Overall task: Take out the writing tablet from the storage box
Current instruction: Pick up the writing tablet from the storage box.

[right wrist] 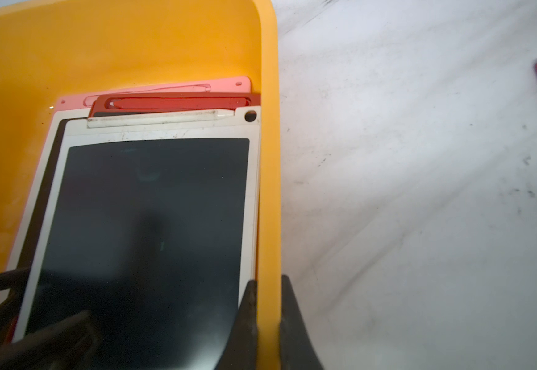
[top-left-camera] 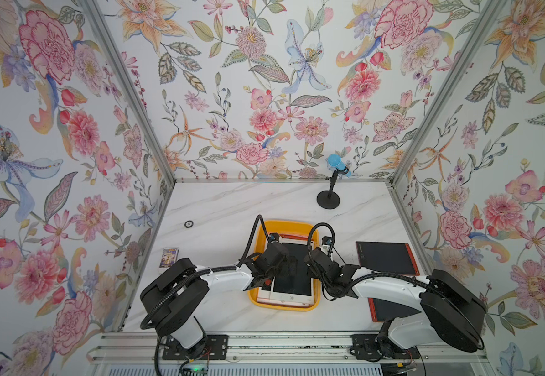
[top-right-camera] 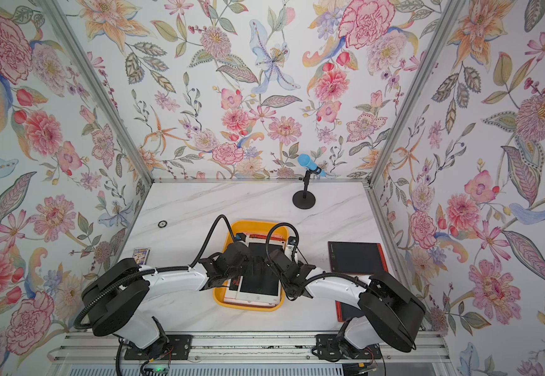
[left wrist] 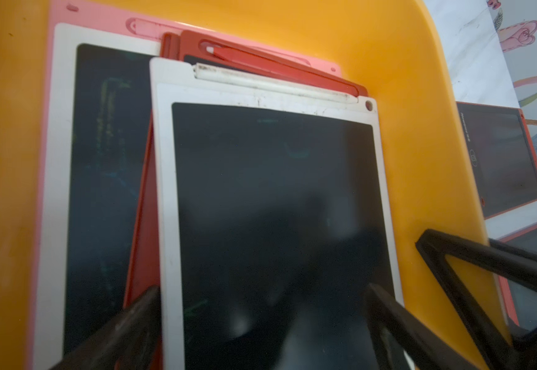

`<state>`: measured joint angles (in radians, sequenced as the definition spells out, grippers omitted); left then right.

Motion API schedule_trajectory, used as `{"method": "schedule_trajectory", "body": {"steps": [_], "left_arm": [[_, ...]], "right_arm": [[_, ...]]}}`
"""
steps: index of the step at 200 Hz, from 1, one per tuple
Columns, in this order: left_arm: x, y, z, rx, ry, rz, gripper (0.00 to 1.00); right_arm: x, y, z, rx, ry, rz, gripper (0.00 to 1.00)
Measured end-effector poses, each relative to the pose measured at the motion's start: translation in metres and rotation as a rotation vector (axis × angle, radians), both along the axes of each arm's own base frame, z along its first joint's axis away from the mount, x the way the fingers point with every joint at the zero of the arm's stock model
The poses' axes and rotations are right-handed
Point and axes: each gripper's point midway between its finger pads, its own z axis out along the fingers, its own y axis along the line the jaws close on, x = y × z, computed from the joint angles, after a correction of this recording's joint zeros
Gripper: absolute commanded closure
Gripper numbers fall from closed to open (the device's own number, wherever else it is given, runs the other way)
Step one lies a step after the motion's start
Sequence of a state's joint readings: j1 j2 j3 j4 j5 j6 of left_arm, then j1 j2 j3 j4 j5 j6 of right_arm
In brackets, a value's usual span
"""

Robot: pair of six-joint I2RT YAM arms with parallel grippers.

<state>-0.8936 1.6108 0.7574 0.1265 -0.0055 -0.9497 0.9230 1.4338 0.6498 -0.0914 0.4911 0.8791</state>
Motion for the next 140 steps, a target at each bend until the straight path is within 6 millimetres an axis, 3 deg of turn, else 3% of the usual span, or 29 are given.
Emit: {"method": "schedule_trajectory", "body": {"steps": [81, 140], "left_arm": [[0.001, -0.001, 0.004, -0.013, -0.001, -0.003, 0.01], [0.004, -0.011, 0.050, -0.087, -0.064, -0.011, 0.05]], "right_arm": [[0.000, 0.001, 0.000, -0.027, -0.004, -0.002, 0.93], [0.001, 0.001, 0.000, -0.028, -0.005, -0.003, 0.93]]}}
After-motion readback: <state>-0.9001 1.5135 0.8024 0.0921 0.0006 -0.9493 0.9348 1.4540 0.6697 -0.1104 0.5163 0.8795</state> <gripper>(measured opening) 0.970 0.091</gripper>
